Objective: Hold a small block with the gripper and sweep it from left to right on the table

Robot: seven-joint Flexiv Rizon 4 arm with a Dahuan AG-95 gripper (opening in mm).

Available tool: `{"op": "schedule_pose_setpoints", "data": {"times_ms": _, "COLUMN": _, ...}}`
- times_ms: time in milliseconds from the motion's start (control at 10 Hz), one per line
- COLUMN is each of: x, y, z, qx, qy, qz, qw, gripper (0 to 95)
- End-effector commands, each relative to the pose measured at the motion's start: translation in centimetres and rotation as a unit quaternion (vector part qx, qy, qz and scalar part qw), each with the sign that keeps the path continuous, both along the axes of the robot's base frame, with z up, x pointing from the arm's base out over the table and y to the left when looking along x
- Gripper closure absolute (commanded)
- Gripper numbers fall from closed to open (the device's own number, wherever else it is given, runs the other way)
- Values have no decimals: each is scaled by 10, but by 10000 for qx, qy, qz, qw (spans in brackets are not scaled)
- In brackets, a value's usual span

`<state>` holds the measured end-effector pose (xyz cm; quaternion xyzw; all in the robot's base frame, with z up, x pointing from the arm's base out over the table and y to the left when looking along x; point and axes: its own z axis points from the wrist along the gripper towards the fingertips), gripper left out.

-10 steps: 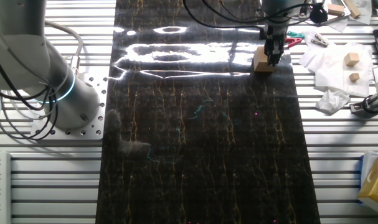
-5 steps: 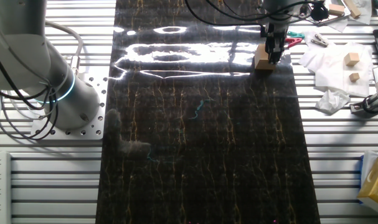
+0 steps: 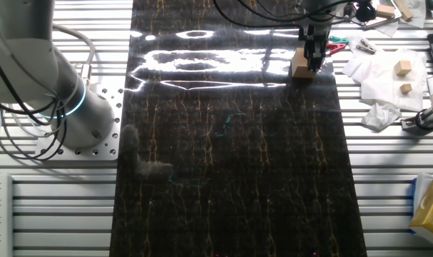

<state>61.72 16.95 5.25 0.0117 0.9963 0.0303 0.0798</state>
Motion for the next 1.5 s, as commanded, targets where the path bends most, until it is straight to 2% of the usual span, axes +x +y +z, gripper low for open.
{"op": "schedule_pose_setpoints", "data": {"times_ms": 100, "x": 0, "y": 3, "z": 0, "qx": -3, "qy": 5, "qz": -38, "qw": 10000, "gripper": 950}}
{"op": "schedule_pose_setpoints", "data": {"times_ms": 1500, "x": 0, "y": 16, "z": -1, "qx": -19, "qy": 6, "qz": -138, "qw": 9999, "gripper": 950}}
